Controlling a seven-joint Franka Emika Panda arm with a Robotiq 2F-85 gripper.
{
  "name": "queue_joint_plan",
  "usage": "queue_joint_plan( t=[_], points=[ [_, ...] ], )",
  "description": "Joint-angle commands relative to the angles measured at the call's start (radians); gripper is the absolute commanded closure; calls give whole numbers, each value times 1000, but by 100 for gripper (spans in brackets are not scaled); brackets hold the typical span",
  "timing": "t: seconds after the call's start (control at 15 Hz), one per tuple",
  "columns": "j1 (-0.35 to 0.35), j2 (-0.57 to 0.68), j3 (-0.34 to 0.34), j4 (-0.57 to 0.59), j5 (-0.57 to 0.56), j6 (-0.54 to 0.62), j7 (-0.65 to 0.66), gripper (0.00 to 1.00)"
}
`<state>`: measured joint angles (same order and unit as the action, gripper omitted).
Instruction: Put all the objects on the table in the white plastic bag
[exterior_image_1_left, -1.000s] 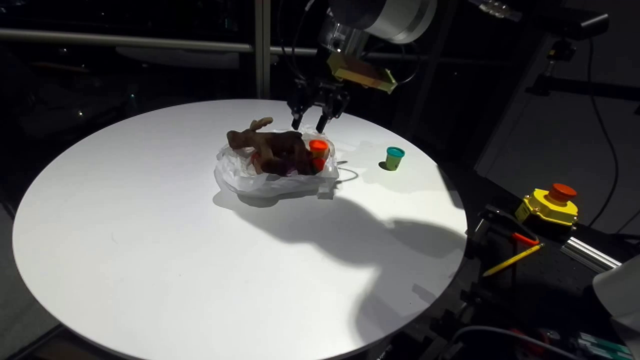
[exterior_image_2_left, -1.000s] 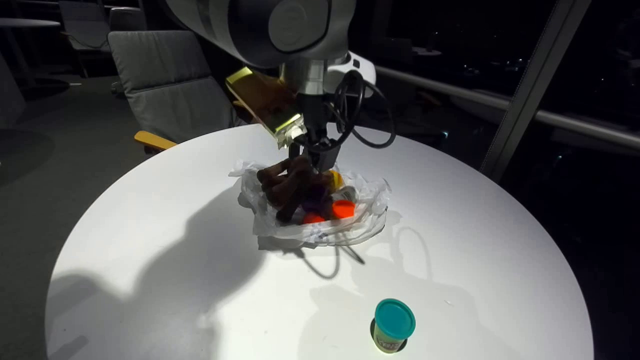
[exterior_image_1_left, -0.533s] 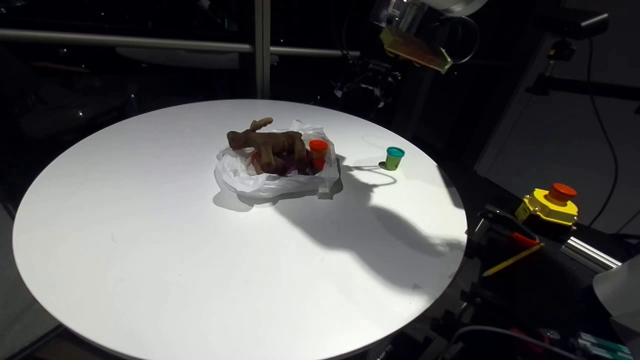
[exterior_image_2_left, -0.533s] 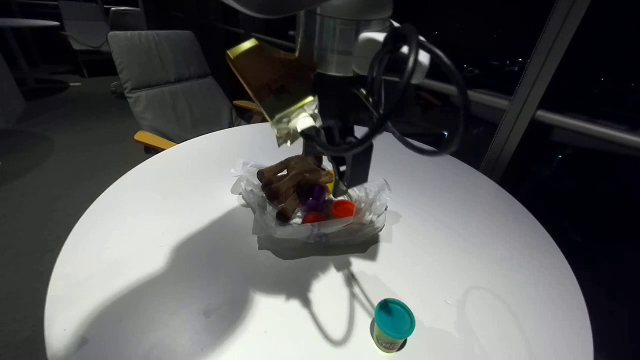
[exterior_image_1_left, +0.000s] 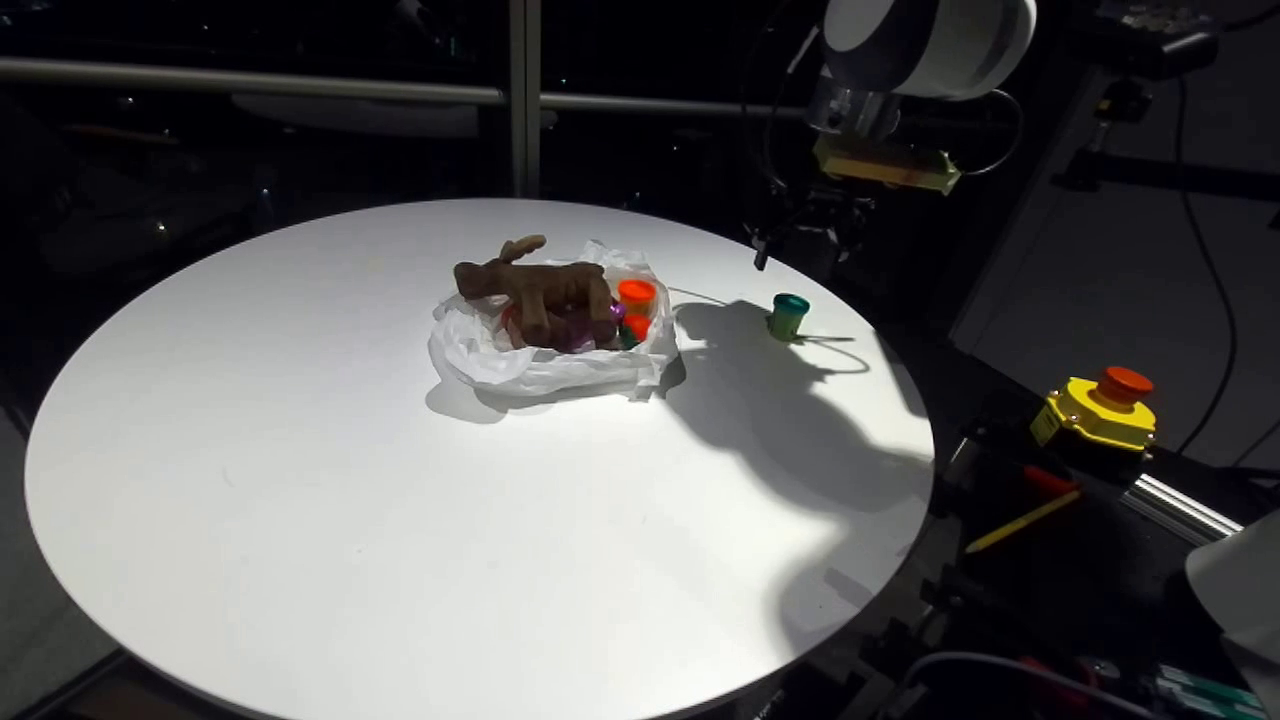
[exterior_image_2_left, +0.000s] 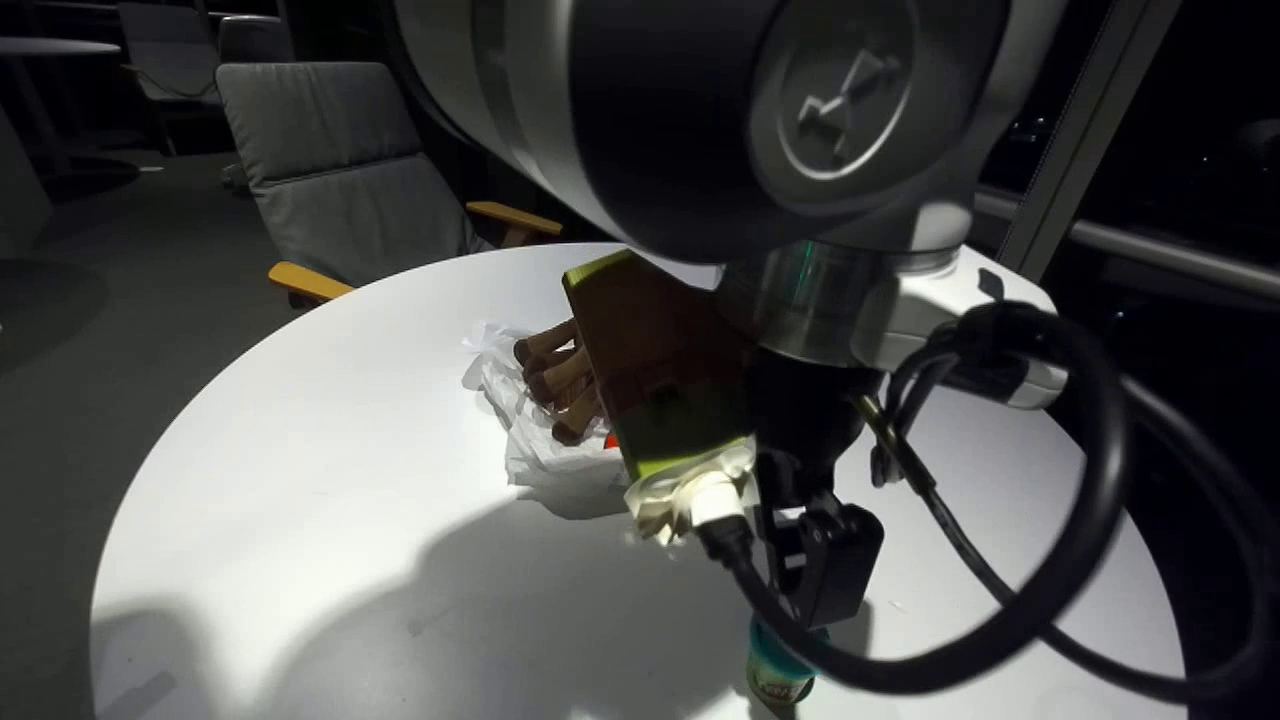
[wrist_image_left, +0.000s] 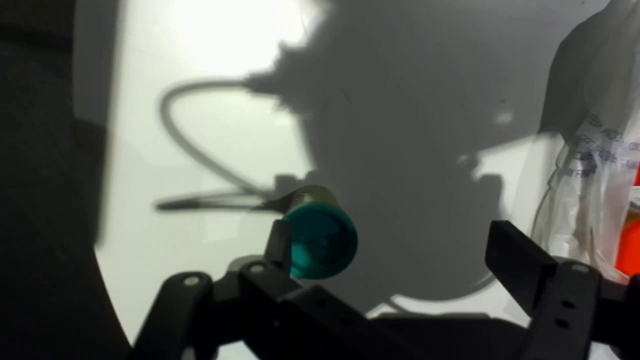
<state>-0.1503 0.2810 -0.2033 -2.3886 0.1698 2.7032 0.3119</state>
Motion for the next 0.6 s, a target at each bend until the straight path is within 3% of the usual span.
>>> queue_joint_plan(
  t=[0.0,0.53],
  points=[
    [49,69,-31,69,-58,-26,104,0],
    [164,173,-135,159,-191,-75,302,0]
  ],
)
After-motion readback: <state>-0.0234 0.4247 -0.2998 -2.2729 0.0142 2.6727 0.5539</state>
